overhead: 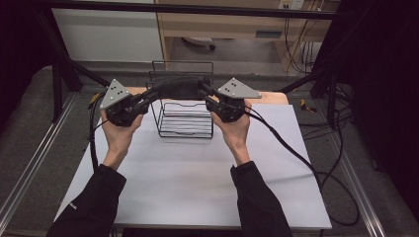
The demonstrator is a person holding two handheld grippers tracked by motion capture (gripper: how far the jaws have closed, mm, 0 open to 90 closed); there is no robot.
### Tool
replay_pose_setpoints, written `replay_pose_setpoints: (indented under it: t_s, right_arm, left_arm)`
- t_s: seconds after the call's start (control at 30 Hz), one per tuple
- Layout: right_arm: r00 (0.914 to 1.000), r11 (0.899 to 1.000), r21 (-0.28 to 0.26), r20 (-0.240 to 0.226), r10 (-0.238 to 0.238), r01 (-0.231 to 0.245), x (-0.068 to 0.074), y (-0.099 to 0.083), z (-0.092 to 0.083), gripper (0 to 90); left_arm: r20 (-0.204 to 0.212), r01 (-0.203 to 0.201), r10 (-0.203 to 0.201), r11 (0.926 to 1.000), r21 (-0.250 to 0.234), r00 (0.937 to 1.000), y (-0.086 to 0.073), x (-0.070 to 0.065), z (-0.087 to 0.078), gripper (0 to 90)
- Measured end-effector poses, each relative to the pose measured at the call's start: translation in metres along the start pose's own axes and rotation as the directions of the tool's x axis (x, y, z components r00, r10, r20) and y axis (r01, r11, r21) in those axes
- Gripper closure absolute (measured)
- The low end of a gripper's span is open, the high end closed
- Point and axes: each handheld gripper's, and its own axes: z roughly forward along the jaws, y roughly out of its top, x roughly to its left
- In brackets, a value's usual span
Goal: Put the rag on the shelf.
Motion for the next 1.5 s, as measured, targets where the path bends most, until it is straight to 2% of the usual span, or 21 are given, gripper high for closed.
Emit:
replay_pose_setpoints:
  t_s: [0.17,0.37,0.6,0.7,0.87,0.97,1.13,1.27,1.4,1.5]
  right_arm:
    - [0.9995,0.999,0.038,-0.012,0.028,-0.027,0.0,-0.001,-0.004,68.5]
    - [0.9989,0.994,0.1,-0.006,0.048,-0.047,0.002,-0.001,-0.009,59.2]
    - [0.9974,0.981,0.179,-0.014,0.071,-0.068,0.004,-0.008,-0.011,50.6]
    - [0.9964,0.972,0.221,-0.011,0.084,-0.08,0.003,-0.015,-0.009,47.6]
    - [0.9942,0.962,0.252,0.0,0.107,-0.104,-0.001,-0.03,-0.004,44.6]
    - [0.9929,0.957,0.265,0.009,0.118,-0.116,-0.004,-0.04,0.0,43.0]
    - [0.9924,0.947,0.295,0.028,0.12,-0.123,-0.01,-0.059,0.006,35.5]
    - [0.9912,0.944,0.304,0.013,0.132,-0.13,-0.012,-0.068,0.002,27.9]
    - [0.9924,0.947,0.3,-0.007,0.123,-0.115,-0.011,-0.065,-0.007,19.5]
    - [0.9926,0.949,0.297,-0.02,0.119,-0.108,-0.012,-0.061,-0.014,14.4]
  left_arm:
    - [0.016,0.042,-0.043,0.9976,0.055,0.9989,-0.002,0.002,-0.002,77.5]
    - [0.025,0.039,-0.042,0.9926,0.115,0.9988,-0.007,0.001,-0.007,73.4]
    - [0.024,0.048,-0.052,0.985,0.166,0.9983,-0.016,0.0,-0.006,70.4]
    - [0.026,0.051,-0.057,0.9797,0.194,0.998,-0.022,0.001,-0.004,69.1]
    - [0.016,0.066,-0.071,0.9707,0.231,0.9974,-0.034,0.004,0.004,67.5]
    - [-0.005,0.074,-0.075,0.965,0.252,0.9972,-0.041,0.006,0.009,65.9]
    - [-0.021,0.073,-0.07,0.9536,0.292,0.9973,-0.05,0.007,0.016,60.6]
    - [-0.014,0.073,-0.073,0.9399,0.333,0.9973,-0.057,0.007,0.017,52.5]
    - [-0.002,0.097,-0.102,0.9334,0.345,0.9947,-0.061,0.007,0.014,43.1]
    - [-0.001,0.097,-0.103,0.9322,0.349,0.9947,-0.06,0.007,0.009,37.4]
